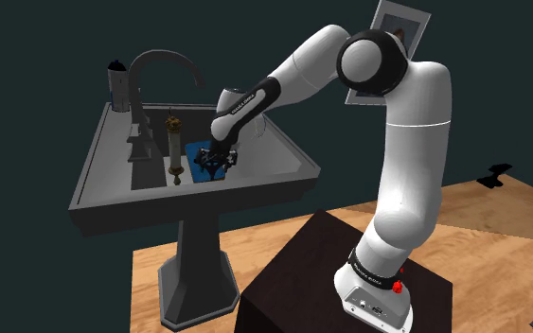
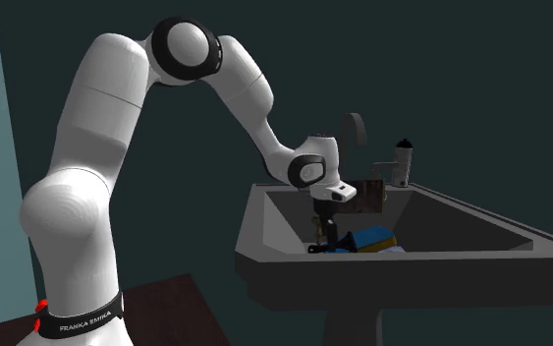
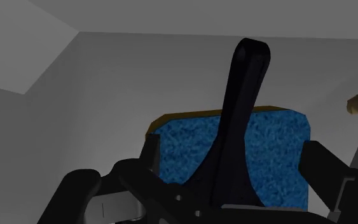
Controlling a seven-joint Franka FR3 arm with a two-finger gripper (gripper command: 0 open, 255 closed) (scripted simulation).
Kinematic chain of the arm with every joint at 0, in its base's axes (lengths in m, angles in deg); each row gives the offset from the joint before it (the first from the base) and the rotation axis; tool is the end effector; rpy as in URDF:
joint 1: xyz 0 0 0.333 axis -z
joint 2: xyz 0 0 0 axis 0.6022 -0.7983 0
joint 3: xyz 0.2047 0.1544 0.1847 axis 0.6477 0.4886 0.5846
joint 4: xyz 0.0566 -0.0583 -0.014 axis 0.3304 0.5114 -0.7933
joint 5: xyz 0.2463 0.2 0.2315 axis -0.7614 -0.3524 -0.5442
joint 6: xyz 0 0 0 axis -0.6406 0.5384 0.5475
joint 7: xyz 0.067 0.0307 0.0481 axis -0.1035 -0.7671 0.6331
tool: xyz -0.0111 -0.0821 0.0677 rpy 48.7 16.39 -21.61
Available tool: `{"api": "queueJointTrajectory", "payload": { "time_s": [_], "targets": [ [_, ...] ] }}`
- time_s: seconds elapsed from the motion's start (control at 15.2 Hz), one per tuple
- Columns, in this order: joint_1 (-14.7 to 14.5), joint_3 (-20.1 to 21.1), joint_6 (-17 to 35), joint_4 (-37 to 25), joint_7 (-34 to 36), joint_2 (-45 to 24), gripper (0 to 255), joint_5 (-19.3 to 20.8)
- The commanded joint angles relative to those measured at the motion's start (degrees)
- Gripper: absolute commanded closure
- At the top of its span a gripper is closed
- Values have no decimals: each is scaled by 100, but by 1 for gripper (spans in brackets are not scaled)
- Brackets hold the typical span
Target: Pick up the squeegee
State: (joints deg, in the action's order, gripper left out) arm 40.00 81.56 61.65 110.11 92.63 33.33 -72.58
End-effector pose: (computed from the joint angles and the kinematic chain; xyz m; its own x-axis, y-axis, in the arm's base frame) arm 0.5988 0.0043 0.2601 0.8590 -0.4973 0.1216 -0.4815 -0.8655 -0.1379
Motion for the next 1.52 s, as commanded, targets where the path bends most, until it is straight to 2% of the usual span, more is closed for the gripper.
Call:
{"api": "queueJointTrajectory", "payload": {
  "time_s": [0.0,0.59,1.45],
  "targets": [
    [6,0,27,5,-10,-20,255,-3],
    [-1,0,26,-2,0,-24,255,0],
    [6,-6,-822,-153,57,674,255,18]
  ]
}}
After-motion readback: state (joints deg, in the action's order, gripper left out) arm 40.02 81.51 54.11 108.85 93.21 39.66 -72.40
